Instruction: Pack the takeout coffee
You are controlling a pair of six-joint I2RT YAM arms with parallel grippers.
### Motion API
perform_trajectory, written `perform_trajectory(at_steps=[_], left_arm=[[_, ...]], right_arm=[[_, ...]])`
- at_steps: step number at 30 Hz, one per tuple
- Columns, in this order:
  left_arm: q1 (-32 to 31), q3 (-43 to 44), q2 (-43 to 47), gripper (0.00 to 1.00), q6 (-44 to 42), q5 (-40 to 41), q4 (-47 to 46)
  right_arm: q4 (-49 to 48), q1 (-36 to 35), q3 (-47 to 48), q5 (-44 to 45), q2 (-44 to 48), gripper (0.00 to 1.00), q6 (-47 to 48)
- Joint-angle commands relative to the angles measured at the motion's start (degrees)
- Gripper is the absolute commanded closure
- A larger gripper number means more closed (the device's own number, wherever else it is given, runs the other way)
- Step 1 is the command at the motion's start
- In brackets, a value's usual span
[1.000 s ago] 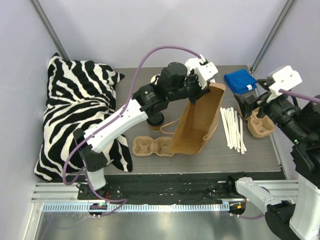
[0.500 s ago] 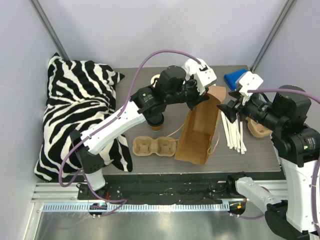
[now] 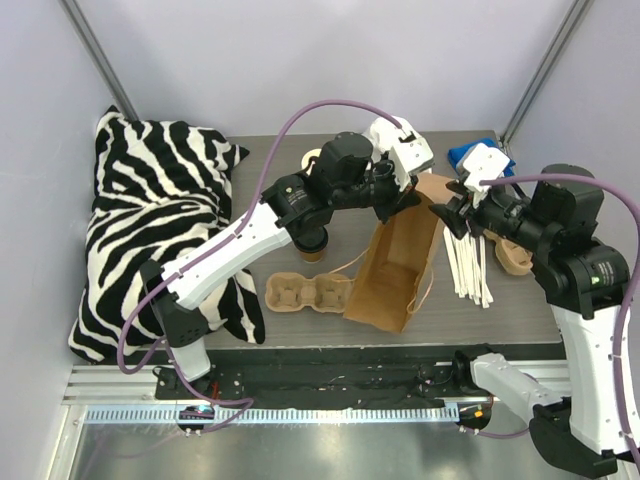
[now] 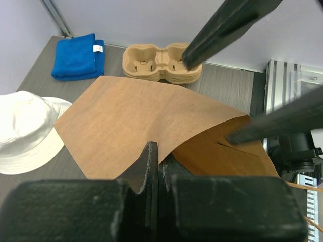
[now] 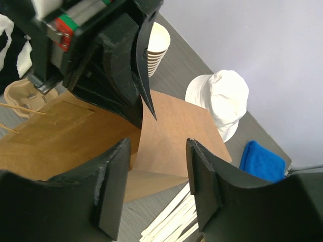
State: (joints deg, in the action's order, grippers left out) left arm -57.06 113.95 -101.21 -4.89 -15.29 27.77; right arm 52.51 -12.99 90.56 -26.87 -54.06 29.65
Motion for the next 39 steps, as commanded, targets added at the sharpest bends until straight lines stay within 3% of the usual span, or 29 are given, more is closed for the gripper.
perform_trajectory(at_steps=[1, 5, 8, 11, 14, 17, 23, 30, 39], left_arm=[[-0.2, -0.2, 1.7, 1.00, 1.5, -1.1, 1.5], [-0.2, -0.9, 2.1, 1.00, 1.9, -1.1, 1.5], [-0.2, -1.0, 2.1, 1.00, 2.3, -1.1, 1.8], [-0.2, -1.3, 2.4, 0.95, 2.6, -0.2, 2.5], [-0.2, -2.3, 3.6, 0.68, 2.7, 2.4, 3.5], [-0.2, -5.5, 6.3, 0.52, 3.0, 4.4, 2.6], [-0.2, -9.1, 9.1, 0.31, 4.6, 10.0, 1.1], [-0.2, -10.9, 9.5, 0.28, 9.0, 12.2, 0.1], [-0.2, -13.0, 10.5, 0.35, 12.0, 18.0, 1.5]], right_arm=[[-3.6, 0.2, -1.1, 1.2, -1.4, 0.48, 1.5], [-3.3, 0.2, -1.7, 1.9, -1.6, 0.54, 2.0], [-3.1, 0.2, -2.0, 2.0, -1.6, 0.67, 1.9], [-2.9, 0.1, -1.5, 3.0, -1.7, 0.87, 2.0], [-2.8, 0.2, -1.3, 4.2, -1.5, 0.94, 2.0], [-2.9, 0.2, -1.4, 4.7, -0.9, 0.99, 2.0], [-3.4, 0.2, -2.6, 5.3, 0.3, 0.99, 1.0], [-4.7, 0.2, -2.2, 5.6, 0.8, 0.99, -3.2], [-3.5, 0.2, -2.9, 7.1, 2.0, 0.99, -3.3]])
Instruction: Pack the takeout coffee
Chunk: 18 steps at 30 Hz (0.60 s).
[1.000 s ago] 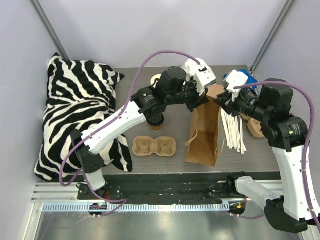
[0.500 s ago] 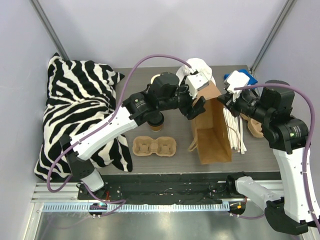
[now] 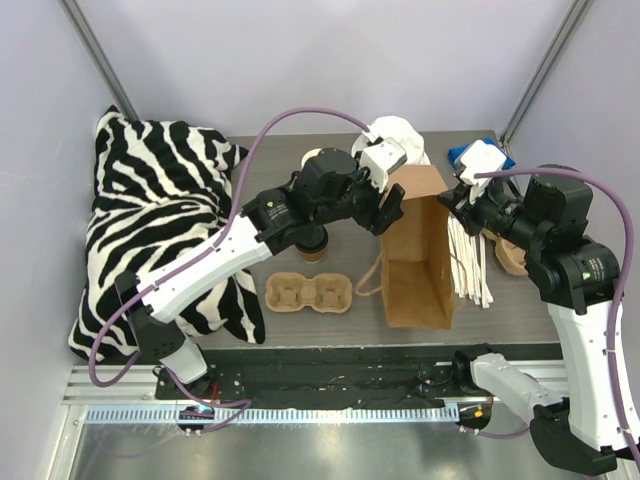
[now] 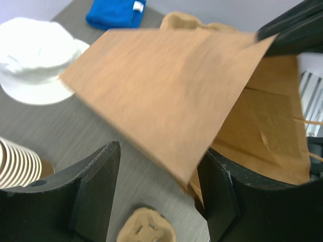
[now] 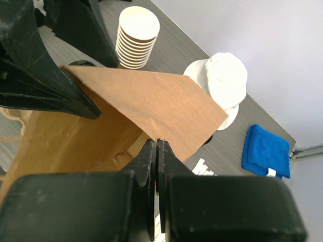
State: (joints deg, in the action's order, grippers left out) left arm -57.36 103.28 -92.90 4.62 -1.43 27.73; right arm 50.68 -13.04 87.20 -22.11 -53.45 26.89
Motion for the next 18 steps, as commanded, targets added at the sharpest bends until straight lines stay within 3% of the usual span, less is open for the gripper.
perform_trajectory(at_steps=[1, 6, 9, 12, 13, 14, 15, 18], left_arm=[[0.1, -2.8, 2.5, 0.35, 2.8, 4.2, 1.3], [0.1, -4.3, 3.4, 0.35, 5.0, 4.2, 1.5], [0.1, -4.9, 3.7, 0.41, 5.4, 3.6, 1.5], [0.1, -5.5, 4.0, 0.61, 5.3, 3.4, 1.4], [0.1, -5.4, 4.0, 0.74, 5.0, 3.0, 1.1], [0.1, -5.4, 4.0, 0.78, 4.9, 2.1, 0.9], [0.1, -5.4, 4.0, 0.82, 4.9, 2.0, 0.8], [0.1, -4.9, 3.5, 0.93, 4.7, 1.6, 0.8]], right_arm=[[-1.3, 0.2, 0.5, 2.4, 1.4, 0.99, -0.4], [-1.4, 0.2, -0.2, 3.1, 1.9, 0.99, -0.5], [-1.3, 0.3, -0.8, 2.5, 2.4, 0.99, -0.8], [-1.3, 0.3, -1.1, 2.4, 2.8, 0.99, -0.4], [-0.8, 0.3, -1.0, 2.1, 2.8, 0.99, 0.4], [-0.2, 0.2, -0.5, 0.9, 2.5, 0.91, 1.0], [0.4, 0.1, 0.0, -0.1, 2.3, 0.73, 1.5], [1.3, 0.2, 1.6, -2.5, 1.1, 0.44, 2.3]])
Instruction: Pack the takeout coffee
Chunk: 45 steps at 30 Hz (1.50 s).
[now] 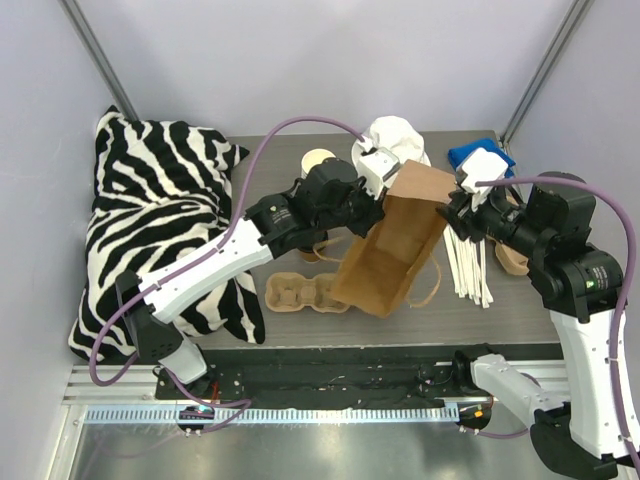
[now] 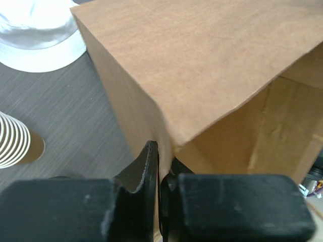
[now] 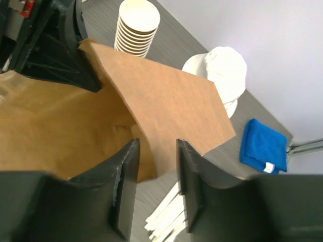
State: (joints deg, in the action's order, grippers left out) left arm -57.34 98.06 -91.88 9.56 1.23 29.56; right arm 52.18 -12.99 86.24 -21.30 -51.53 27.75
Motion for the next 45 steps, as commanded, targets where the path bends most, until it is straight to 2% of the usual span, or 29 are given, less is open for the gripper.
perform_trajectory(at_steps=[1, 9, 13, 19, 22, 23, 25, 28, 29, 31, 32, 34, 35, 38, 41, 42, 44, 45], left_arm=[[0.0, 0.4, 2.4, 0.95, -0.3, -1.1, -1.0], [0.1, 0.9, 1.5, 0.96, 1.1, -3.0, -0.6], [0.1, 1.3, 1.1, 0.93, 2.5, -3.3, -0.4], [0.1, 1.6, 0.7, 0.91, 4.0, -2.6, -0.1], [0.1, 1.3, 0.2, 0.90, 4.3, -2.3, -0.1], [0.1, 1.2, 0.4, 0.83, 4.3, -2.0, 0.0], [0.4, -0.1, 1.1, 0.76, 5.4, -2.2, -0.2], [3.9, -4.6, 5.0, 0.60, 9.4, -7.4, -2.8], [7.4, -6.2, 6.5, 0.51, 11.0, -11.0, -3.9], [11.6, -11.7, 11.2, 0.44, 16.2, -14.6, -7.1], [16.2, -13.5, 12.8, 0.38, 17.8, -16.2, -7.6], [21.2, -18.6, 18.1, 0.32, 21.6, -17.8, -8.0], [26.0, -20.3, 20.0, 0.28, 22.5, -18.7, -7.9], [33.1, -27.7, 28.4, 0.17, 23.7, -20.7, -6.1], [35.3, -35.2, 35.7, 0.09, 25.0, -26.1, -8.0], [35.3, -38.3, 37.3, 0.08, 26.2, -30.7, -9.9], [35.3, -39.8, 38.9, 0.00, 28.5, -36.0, -16.2], [35.3, -39.8, 38.4, 0.00, 28.6, -39.3, -18.3]], right_arm=[[-0.2, 0.2, 3.3, -3.7, -1.3, 0.41, 2.1], [0.5, 0.2, 6.9, -7.5, -6.1, 0.39, 5.9], [1.4, 0.0, 8.3, -8.5, -8.1, 0.43, 6.6], [2.6, -0.5, 7.5, -6.8, -8.3, 0.57, 9.4], [2.0, -1.4, 5.6, -4.4, -7.2, 0.77, 12.0], [0.5, -1.7, 5.1, -3.5, -6.9, 0.90, 12.0], [-0.6, -1.8, 4.3, -2.3, -6.7, 0.99, 12.1], [-2.9, -1.9, 2.4, -2.3, -5.7, 0.99, 12.2], [-5.2, -1.9, 1.3, -2.6, -4.5, 0.99, 12.2], [-8.0, -1.9, -1.9, -2.8, -3.1, 0.99, 11.8], [-9.9, -1.9, -2.8, -2.9, -2.7, 0.99, 11.7], [-11.1, -1.9, -4.1, -2.8, -2.0, 0.99, 11.6], [-11.8, -1.8, -4.1, -2.6, -2.1, 0.99, 11.4], [-13.3, -1.8, -4.4, -2.3, -2.0, 0.99, 10.4], [-14.3, -1.9, -4.8, -2.1, -1.9, 0.99, 9.6], [-14.7, -1.9, -5.3, -2.1, -1.9, 0.99, 9.3], [-15.2, -1.9, -5.6, -2.3, -2.2, 0.99, 8.6], [-15.3, -1.8, -5.6, -2.3, -2.3, 0.99, 7.9]])
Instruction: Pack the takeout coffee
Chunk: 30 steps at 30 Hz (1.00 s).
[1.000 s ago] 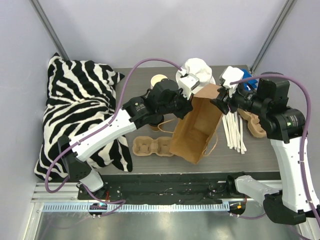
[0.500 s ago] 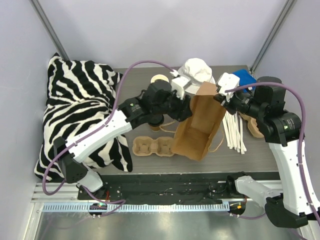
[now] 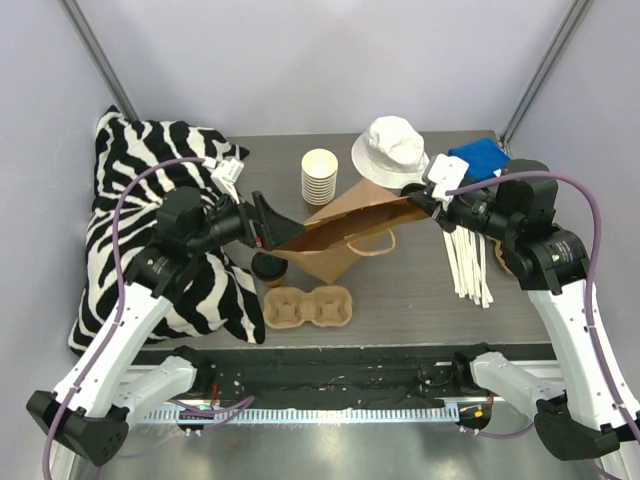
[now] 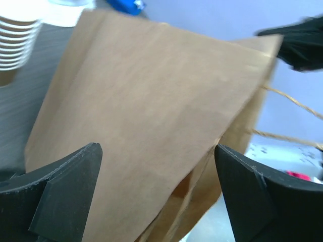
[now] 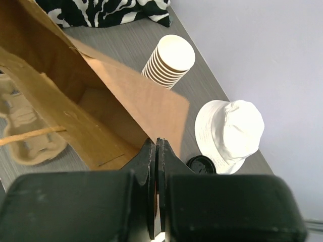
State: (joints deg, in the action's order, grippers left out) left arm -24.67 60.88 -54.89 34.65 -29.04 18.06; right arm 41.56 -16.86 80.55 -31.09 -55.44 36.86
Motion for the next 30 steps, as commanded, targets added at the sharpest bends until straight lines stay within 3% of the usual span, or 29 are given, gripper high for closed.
perform_trajectory(at_steps=[1, 4, 9, 13, 15, 19, 22, 27, 30], left_arm=[[2.6, -1.9, 0.8, 0.00, 3.2, -8.9, -7.2], [1.8, 0.4, -1.0, 0.00, 1.6, -8.2, -8.9], [-4.9, 4.1, -5.4, 0.00, -1.8, -7.5, -13.0], [-10.6, 10.4, -10.1, 0.00, -5.6, 3.1, -9.0], [-11.2, 14.4, -13.8, 0.00, -5.1, 4.3, -8.8], [-16.5, 19.5, -18.3, 0.11, -9.9, 10.6, -8.2], [-19.0, 23.2, -20.1, 0.11, -13.8, 12.7, -8.1], [-18.9, 27.3, -19.0, 0.01, -16.5, 14.5, -6.4], [-15.7, 25.2, -15.0, 0.00, -12.8, 16.0, -1.5]], right_arm=[[-4.7, 2.0, 0.3, 7.2, 1.0, 0.99, -1.7], [-5.2, 2.0, 1.8, 8.0, -0.1, 0.99, -3.6], [-8.1, 1.9, 2.4, 10.8, -0.5, 0.99, -4.9], [-9.3, 1.9, 2.5, 11.6, -0.2, 0.99, -5.4], [-9.4, 1.8, 3.1, 10.5, -0.7, 0.99, -5.7], [-9.2, 1.6, 4.0, 10.5, -1.6, 0.99, -5.8], [-9.3, 1.5, 3.6, 10.9, -1.3, 0.99, -4.7], [-9.8, 1.5, 2.3, 12.3, -0.5, 0.99, -3.5], [-10.4, 1.6, 1.8, 13.9, 0.2, 0.99, -2.9]])
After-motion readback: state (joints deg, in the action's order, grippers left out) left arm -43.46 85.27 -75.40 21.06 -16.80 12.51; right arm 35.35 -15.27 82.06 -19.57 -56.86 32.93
